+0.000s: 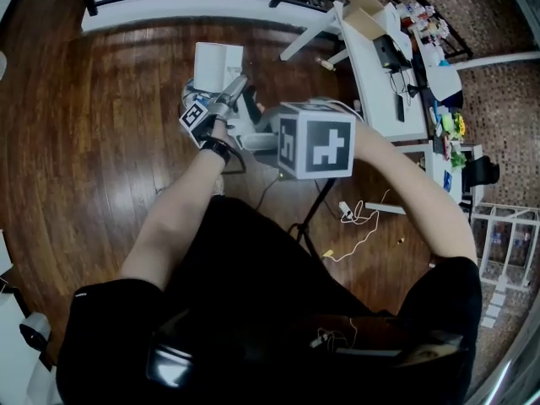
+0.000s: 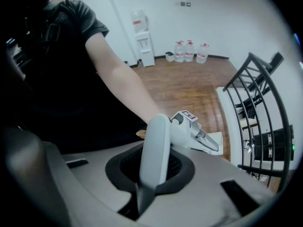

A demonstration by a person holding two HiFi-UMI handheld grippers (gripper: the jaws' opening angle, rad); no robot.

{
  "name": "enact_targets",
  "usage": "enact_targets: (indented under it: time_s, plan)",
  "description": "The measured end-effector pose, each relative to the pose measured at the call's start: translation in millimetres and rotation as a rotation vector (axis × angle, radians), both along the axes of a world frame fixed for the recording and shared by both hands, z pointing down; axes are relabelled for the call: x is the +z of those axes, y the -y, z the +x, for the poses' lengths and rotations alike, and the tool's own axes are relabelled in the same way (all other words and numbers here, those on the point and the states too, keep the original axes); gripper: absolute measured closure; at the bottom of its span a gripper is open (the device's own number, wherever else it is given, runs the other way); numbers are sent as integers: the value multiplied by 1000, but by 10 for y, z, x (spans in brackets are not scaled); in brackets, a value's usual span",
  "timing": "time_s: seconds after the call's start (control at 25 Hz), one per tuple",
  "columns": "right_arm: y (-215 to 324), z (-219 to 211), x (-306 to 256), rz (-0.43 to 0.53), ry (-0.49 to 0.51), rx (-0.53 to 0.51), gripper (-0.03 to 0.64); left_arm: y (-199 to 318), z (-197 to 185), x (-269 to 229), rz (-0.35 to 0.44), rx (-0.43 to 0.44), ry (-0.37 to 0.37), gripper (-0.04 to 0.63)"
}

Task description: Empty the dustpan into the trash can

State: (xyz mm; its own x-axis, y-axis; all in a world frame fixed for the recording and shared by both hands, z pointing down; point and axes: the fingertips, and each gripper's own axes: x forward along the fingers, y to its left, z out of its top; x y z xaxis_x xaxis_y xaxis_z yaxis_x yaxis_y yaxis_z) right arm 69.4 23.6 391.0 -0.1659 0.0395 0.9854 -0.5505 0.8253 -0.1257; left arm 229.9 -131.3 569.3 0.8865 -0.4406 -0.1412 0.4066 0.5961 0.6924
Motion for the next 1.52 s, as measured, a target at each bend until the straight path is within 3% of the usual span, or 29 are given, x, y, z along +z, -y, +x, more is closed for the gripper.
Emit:
enact_targets:
  time_s: [0.24, 0.52, 0.68, 0.76, 0.96, 1.12, 1.28, 1.52]
  plan:
    - [187, -14, -61, 138, 174, 114, 591, 284, -90, -39, 120, 38, 116, 423]
    - [421, -88, -241, 258, 461, 261, 592, 603, -243, -69, 177, 60, 227, 420]
    - [582, -119, -341, 324, 636, 351, 594, 612, -380, -341, 267, 148, 194, 420]
    - [689, -117, -432, 360, 732, 401, 594, 729, -484, -452, 307, 140, 188, 420]
    - [919, -98, -596, 417, 918, 476, 594, 1054, -788, -610, 388, 87, 257, 420]
    - [1063, -203, -622, 433, 993, 468, 594, 1281, -1003, -658, 420, 50, 299, 420]
    - [1112, -329, -683, 449, 1042, 439, 594, 1401, -1179, -786, 491, 68, 325, 402]
    - [1097, -380, -770, 479, 1067, 384, 594, 1440, -1268, -994, 577, 120, 297, 391]
